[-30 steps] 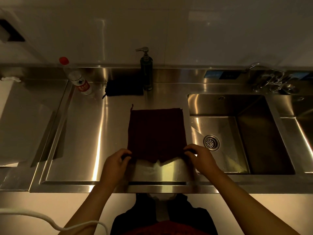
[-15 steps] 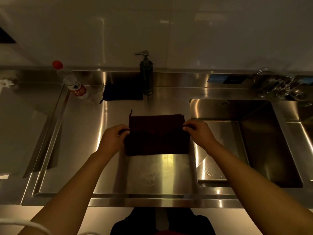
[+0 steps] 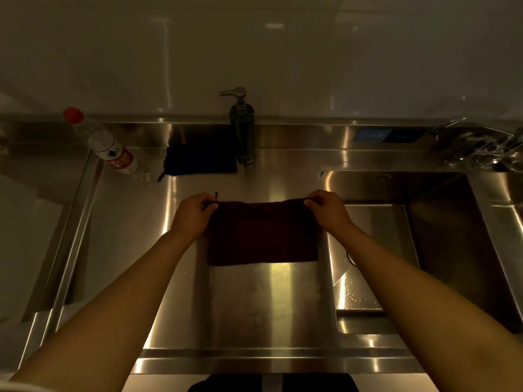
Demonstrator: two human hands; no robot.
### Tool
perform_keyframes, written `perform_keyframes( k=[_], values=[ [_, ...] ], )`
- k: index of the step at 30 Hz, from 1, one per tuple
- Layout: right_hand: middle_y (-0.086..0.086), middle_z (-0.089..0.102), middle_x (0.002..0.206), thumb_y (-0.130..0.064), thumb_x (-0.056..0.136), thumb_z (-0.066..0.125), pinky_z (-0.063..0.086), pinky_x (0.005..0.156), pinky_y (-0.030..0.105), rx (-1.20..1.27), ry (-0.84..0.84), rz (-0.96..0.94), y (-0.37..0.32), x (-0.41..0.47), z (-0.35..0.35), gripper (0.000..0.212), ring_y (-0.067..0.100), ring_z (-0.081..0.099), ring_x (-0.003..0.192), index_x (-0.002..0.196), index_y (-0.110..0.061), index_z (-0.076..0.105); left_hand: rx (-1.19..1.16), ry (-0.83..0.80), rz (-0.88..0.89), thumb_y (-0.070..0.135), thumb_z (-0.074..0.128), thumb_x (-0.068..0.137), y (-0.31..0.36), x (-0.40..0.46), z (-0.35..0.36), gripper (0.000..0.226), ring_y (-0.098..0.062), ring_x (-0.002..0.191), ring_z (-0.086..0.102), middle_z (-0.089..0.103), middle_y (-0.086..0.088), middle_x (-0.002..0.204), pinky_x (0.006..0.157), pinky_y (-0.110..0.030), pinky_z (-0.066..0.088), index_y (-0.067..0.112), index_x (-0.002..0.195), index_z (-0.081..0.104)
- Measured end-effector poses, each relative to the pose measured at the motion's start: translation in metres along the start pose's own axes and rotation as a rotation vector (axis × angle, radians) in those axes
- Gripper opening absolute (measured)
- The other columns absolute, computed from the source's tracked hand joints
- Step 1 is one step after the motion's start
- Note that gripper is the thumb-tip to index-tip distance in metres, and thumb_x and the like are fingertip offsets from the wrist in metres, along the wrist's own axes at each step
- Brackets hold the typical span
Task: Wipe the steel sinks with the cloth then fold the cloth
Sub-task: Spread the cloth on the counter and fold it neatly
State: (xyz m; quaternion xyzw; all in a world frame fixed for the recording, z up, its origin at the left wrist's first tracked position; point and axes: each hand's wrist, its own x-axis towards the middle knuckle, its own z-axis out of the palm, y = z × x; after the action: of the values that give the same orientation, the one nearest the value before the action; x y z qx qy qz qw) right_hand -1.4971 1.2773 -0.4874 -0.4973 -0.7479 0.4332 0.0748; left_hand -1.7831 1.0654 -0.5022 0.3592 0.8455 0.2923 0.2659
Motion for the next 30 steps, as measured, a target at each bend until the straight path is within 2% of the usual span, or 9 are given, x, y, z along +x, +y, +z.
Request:
perform_keyframes(
  k=[3, 6, 10, 13, 17, 19, 24, 30],
  values=[
    [0.011, 0.059, 0.132, -0.022, 0.097, 0.067, 0.050, 0.101, 0.040, -0.145, 0.047, 0.016, 0.005, 0.002, 0.007, 0.037, 0.027, 0.060, 0.119, 0.131, -0.011, 0.062, 0.086, 0.018, -0.043, 0.014, 0.072, 0.095, -0.002, 0.006, 0.006, 0.027, -0.029, 0.110, 0.065, 0.064, -0.012, 0.121, 0.091, -0.031, 0.047, 0.010, 0.122, 0.070],
    [0.012, 0.056, 0.129, -0.018, 0.092, 0.068, 0.049, 0.100, 0.045, -0.350, 0.073, -0.155, 0.008, -0.004, 0.013, 0.037, 0.031, 0.056, 0.117, 0.128, -0.012, 0.065, 0.142, 0.041, 0.077, 0.008, 0.067, 0.097, 0.003, -0.004, 0.008, 0.029, -0.032, 0.115, 0.061, 0.062, -0.014, 0.124, 0.097, -0.039, 0.050, 0.007, 0.126, 0.068],
    [0.004, 0.056, 0.121, -0.019, 0.084, 0.075, 0.047, 0.093, 0.037, -0.377, -0.109, -0.363, 0.007, -0.032, 0.034, 0.035, 0.025, 0.054, 0.110, 0.119, -0.017, 0.068, 0.219, -0.114, 0.253, 0.015, 0.071, 0.094, 0.017, -0.042, 0.024, 0.025, -0.024, 0.111, 0.059, 0.062, -0.006, 0.118, 0.092, -0.034, 0.048, 0.013, 0.119, 0.072],
    [-0.004, 0.052, 0.116, -0.032, 0.081, 0.080, 0.042, 0.087, 0.026, -0.363, -0.228, -0.371, 0.015, -0.058, 0.045, 0.036, 0.017, 0.052, 0.107, 0.113, -0.024, 0.068, 0.302, -0.255, 0.330, 0.026, 0.076, 0.089, 0.017, -0.078, 0.039, 0.030, -0.022, 0.109, 0.058, 0.061, -0.002, 0.115, 0.086, -0.032, 0.048, 0.019, 0.118, 0.072],
    [-0.006, 0.053, 0.118, -0.043, 0.075, 0.081, 0.045, 0.089, 0.028, -0.506, -0.267, -0.389, 0.036, -0.082, 0.042, 0.048, 0.014, 0.049, 0.108, 0.118, -0.026, 0.067, 0.436, -0.278, 0.306, 0.035, 0.073, 0.090, -0.002, -0.107, 0.045, 0.039, -0.022, 0.111, 0.056, 0.059, 0.000, 0.121, 0.088, -0.034, 0.047, 0.023, 0.127, 0.068],
    [-0.005, 0.053, 0.120, -0.039, 0.079, 0.078, 0.045, 0.089, 0.029, -0.544, -0.243, -0.382, 0.041, -0.087, 0.040, 0.045, 0.015, 0.048, 0.109, 0.120, -0.026, 0.066, 0.462, -0.245, 0.304, 0.029, 0.071, 0.091, -0.007, -0.111, 0.047, 0.036, -0.025, 0.110, 0.056, 0.060, -0.002, 0.120, 0.088, -0.038, 0.048, 0.021, 0.125, 0.069],
    [0.001, 0.058, 0.115, -0.023, 0.092, 0.061, 0.043, 0.080, 0.033, -0.635, -0.182, -0.453, 0.032, -0.090, 0.049, 0.023, 0.023, 0.053, 0.104, 0.114, -0.019, 0.067, 0.530, -0.228, 0.317, 0.015, 0.064, 0.093, -0.003, -0.109, 0.052, 0.025, -0.029, 0.108, 0.057, 0.063, -0.004, 0.116, 0.086, -0.042, 0.048, 0.017, 0.117, 0.070],
    [0.005, 0.058, 0.120, -0.018, 0.093, 0.055, 0.048, 0.080, 0.038, -0.722, -0.236, -0.475, 0.036, -0.115, 0.054, 0.025, 0.026, 0.056, 0.105, 0.118, -0.016, 0.061, 0.571, -0.237, 0.385, 0.011, 0.065, 0.090, -0.011, -0.120, 0.045, 0.022, -0.027, 0.102, 0.059, 0.063, -0.001, 0.111, 0.081, -0.038, 0.044, 0.020, 0.110, 0.069]
  ],
)
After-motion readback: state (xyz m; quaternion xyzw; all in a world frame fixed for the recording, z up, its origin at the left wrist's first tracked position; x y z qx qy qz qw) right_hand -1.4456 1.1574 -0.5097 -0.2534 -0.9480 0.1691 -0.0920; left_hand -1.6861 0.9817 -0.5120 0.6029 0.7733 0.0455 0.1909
